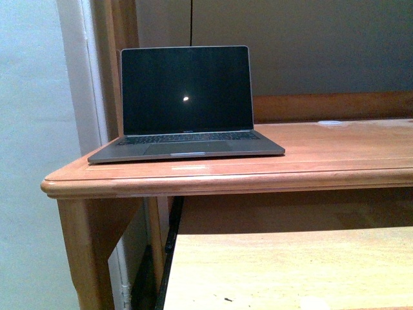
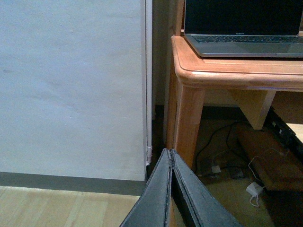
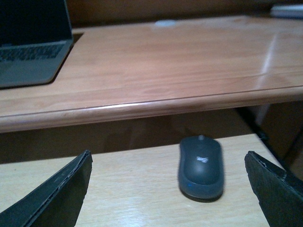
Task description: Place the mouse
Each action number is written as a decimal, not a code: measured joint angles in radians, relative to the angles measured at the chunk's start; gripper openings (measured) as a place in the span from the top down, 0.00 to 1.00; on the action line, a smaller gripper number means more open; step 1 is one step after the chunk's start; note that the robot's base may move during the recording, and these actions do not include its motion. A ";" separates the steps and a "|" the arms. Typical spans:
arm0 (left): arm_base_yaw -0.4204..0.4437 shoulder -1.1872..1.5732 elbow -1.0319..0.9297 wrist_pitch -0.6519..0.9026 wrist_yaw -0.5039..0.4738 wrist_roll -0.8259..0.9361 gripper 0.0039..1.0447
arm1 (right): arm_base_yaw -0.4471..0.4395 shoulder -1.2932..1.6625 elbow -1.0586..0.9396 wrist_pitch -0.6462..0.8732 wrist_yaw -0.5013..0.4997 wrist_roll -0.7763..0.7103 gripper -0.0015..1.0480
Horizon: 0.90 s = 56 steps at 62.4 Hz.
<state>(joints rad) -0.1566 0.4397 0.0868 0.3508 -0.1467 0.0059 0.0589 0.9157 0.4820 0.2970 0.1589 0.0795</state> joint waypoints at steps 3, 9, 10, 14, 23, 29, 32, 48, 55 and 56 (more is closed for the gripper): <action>0.014 -0.021 -0.009 -0.013 0.016 0.000 0.98 | 0.009 0.094 0.049 0.015 -0.011 0.007 0.07; 0.051 -0.057 -0.023 -0.037 0.052 0.000 0.98 | 0.015 0.261 0.123 0.038 0.025 -0.006 0.07; 0.061 -0.061 -0.024 -0.041 0.079 0.000 0.98 | 0.014 0.276 0.130 0.040 0.032 -0.010 0.07; 0.121 -0.087 -0.031 -0.058 0.136 0.000 0.98 | 0.008 0.350 0.172 0.039 0.063 -0.024 0.07; 0.150 -0.130 -0.041 -0.087 0.146 0.000 0.98 | -0.030 0.432 0.221 0.025 0.105 -0.072 0.07; 0.151 -0.158 -0.055 -0.088 0.146 0.000 0.98 | -0.065 0.453 0.233 0.010 0.112 -0.092 0.07; 0.151 -0.172 -0.072 -0.084 0.146 0.000 0.98 | -0.081 0.461 0.233 0.010 0.112 -0.102 0.07; 0.152 -0.233 -0.080 -0.143 0.147 0.000 0.98 | -0.138 0.506 0.225 -0.002 0.042 -0.122 0.07; 0.152 -0.258 -0.080 -0.169 0.147 0.000 0.98 | -0.144 0.532 0.214 0.004 0.020 -0.126 0.07; 0.152 -0.263 -0.080 -0.173 0.147 0.000 0.98 | -0.144 0.539 0.214 0.008 0.020 -0.126 0.07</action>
<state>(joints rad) -0.0044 0.1768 0.0067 0.1780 0.0006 0.0055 -0.0853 1.4544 0.6956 0.3046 0.1787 -0.0463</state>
